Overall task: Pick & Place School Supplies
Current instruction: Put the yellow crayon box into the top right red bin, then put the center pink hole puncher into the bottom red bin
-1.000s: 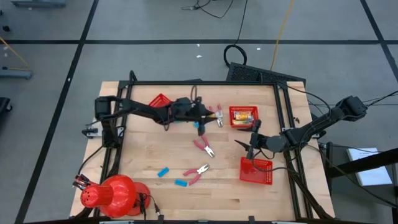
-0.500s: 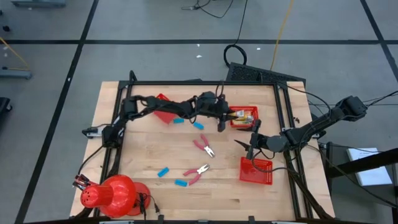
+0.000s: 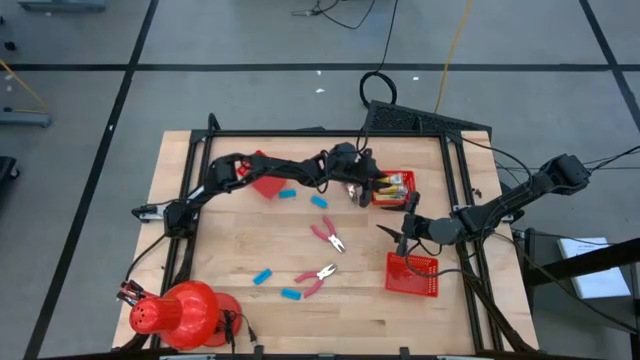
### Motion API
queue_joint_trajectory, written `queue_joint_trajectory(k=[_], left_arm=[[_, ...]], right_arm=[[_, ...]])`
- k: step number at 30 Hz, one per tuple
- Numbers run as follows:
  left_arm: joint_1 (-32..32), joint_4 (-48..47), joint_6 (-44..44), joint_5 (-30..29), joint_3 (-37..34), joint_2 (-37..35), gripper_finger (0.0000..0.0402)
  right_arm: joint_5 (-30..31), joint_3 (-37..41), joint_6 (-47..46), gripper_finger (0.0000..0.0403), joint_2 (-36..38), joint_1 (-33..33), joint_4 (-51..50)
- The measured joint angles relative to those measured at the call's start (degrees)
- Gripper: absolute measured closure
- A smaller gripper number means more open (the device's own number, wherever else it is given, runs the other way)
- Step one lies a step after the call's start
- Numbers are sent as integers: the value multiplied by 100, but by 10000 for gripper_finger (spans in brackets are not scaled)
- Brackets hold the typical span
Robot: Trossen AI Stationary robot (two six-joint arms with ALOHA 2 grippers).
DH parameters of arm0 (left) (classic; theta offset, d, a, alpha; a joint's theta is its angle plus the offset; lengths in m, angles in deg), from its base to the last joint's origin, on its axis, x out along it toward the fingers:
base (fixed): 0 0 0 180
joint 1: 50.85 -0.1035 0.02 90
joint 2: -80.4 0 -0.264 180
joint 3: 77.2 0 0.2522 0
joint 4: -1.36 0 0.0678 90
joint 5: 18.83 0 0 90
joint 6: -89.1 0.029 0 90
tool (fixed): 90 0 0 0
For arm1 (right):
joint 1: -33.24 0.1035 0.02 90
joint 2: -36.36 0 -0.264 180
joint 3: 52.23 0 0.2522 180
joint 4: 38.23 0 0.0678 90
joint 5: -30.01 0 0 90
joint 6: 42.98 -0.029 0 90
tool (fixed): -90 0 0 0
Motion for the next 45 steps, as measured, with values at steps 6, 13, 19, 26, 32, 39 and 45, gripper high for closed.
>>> queue_joint_trajectory(k=[6,13,19,26,32,39,45], left_arm=[[0,4,-46,-31,16,19,289],[7,0,-153,-34,16,19,228],[15,21,-132,-36,16,19,203],[-43,-589,-71,24,17,-75,193],[0,-2374,663,-202,5,-513,203],[103,-3233,1070,-573,-649,-1343,202],[91,-1217,594,-669,-2883,-2705,202]], right_arm=[[-4,0,13,177,0,0,4],[-7,0,20,177,0,0,20],[-7,0,20,177,0,0,20],[-41,0,-31,177,0,2,16],[-52,0,-31,177,0,97,-7],[-48,-7,-33,177,-2,248,-9],[-42,-7,-26,177,-2,304,-13]])
